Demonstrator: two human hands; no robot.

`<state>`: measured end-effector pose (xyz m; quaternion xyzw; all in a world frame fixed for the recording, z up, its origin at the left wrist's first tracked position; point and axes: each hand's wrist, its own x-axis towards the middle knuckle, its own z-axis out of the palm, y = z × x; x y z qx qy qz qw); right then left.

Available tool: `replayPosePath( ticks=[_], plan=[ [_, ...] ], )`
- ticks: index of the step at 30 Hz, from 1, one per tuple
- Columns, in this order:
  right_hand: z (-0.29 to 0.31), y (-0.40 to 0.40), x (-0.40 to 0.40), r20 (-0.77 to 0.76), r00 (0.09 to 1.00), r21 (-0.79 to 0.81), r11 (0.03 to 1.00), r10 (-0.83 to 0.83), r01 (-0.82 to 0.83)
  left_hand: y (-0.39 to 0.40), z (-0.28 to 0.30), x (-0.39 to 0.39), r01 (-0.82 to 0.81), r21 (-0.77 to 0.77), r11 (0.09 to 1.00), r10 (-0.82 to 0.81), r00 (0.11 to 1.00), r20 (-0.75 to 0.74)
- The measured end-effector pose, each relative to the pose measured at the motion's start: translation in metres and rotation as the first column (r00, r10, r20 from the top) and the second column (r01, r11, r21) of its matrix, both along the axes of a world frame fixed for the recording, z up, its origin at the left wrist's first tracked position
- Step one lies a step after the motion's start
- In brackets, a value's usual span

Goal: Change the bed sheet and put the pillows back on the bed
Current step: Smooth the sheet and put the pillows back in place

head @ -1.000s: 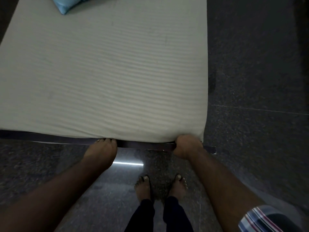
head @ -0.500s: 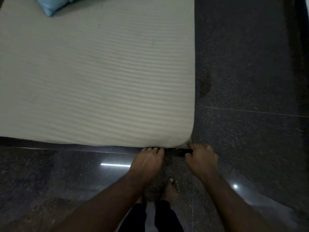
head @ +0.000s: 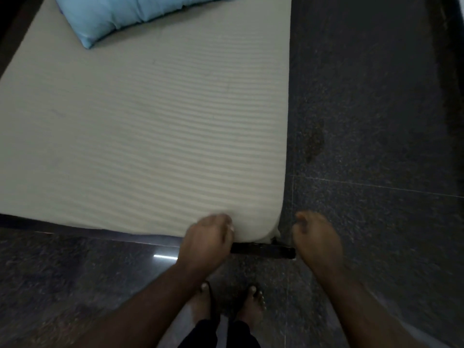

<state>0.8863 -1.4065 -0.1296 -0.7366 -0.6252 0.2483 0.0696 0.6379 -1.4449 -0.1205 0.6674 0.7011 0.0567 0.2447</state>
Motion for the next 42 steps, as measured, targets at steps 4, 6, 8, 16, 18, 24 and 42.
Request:
replayPosePath(
  ticks=[4,6,8,16,18,24,42],
  plan=[
    [-0.008,0.033,-0.073,0.023,0.916,0.349,0.856,0.400,-0.382,0.028,-0.021,-0.021,-0.125,0.152,0.980,0.139,0.987,-0.083],
    [-0.019,0.047,-0.112,0.081,0.839,0.303,0.789,0.538,-0.535,0.044,-0.033,-0.030,-0.147,0.129,0.981,0.168,0.971,-0.172],
    [-0.035,0.058,-0.136,0.152,0.741,0.240,0.703,0.654,-0.669,0.061,-0.045,-0.040,-0.200,0.085,0.976,0.214,0.953,-0.216],
    [-0.058,0.150,-0.076,0.344,0.648,-0.001,0.691,0.679,-0.723,0.072,-0.063,-0.040,-0.320,0.024,0.947,0.312,0.900,-0.304],
    [-0.052,0.186,-0.056,0.395,0.749,-0.024,0.821,0.533,-0.571,0.076,-0.060,-0.041,-0.321,-0.001,0.947,0.305,0.900,-0.311],
    [-0.048,0.192,-0.117,0.318,0.616,0.201,0.584,0.721,-0.787,0.133,-0.061,-0.026,-0.406,0.002,0.914,0.393,0.884,-0.255],
    [-0.066,0.343,-0.064,0.208,0.279,0.263,0.221,0.937,-0.939,0.283,-0.072,0.100,-0.826,0.007,0.563,0.804,0.546,-0.236]
  ],
)
